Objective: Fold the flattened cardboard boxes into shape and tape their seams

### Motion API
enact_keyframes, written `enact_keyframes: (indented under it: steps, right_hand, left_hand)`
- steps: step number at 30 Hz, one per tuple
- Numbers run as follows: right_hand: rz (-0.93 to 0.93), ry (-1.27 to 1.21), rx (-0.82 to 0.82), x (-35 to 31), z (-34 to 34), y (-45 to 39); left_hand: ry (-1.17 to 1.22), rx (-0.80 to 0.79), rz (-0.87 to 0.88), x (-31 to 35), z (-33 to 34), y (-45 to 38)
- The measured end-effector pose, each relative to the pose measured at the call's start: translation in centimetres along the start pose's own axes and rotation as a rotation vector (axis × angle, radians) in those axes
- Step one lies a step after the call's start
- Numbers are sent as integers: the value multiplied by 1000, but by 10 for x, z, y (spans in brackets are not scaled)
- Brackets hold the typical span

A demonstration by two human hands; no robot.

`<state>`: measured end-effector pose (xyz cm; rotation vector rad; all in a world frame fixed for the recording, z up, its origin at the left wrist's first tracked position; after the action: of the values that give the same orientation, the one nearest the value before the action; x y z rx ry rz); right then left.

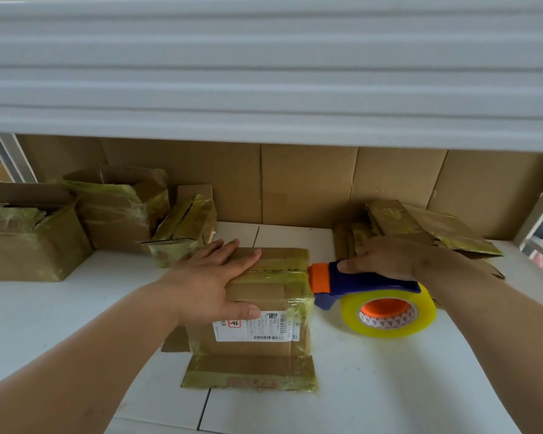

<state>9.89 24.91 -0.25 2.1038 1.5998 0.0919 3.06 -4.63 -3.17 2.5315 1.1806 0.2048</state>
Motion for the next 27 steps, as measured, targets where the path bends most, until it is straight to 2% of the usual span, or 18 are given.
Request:
enact_keyframes:
  steps: [7, 11, 15, 17, 22, 24, 26, 27]
  right_hand:
    - [99, 11, -47, 7, 31, -6]
    - [58, 17, 165, 12, 25, 13]
    - [12, 274, 399, 5, 38, 24]
    - [-3, 365, 380, 5, 62, 21]
    - [54, 435, 167, 13, 97, 22]
    - [16, 402, 296, 7, 88, 29]
    - [-96, 272, 525, -12, 73, 42]
    - [-187, 175, 574, -26, 68, 47]
  left_hand:
    - [-5, 39, 14, -2, 2, 4]
    - [-5, 24, 10, -2, 4, 5]
    - [-7, 2, 1, -1, 1, 6]
    - [-14, -23, -6, 0, 0, 8]
    - [-65, -59, -48, 3, -2, 10]
    - [-91, -72, -66, 4, -3, 8]
    - [-116, -73, -75, 4, -4, 6]
    - [-118, -69, -76, 4, -4, 6]
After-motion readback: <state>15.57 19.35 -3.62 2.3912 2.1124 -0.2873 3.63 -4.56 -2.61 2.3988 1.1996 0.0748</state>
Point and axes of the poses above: each hand's wrist, its own y-axis away from the middle knuckle, its own z-axis out of the palm, x = y × z, the point moved 3 cm from there along -y, towards the middle knuckle, and after that the axes turned 10 degrees about -x, right-handed, at the moved point
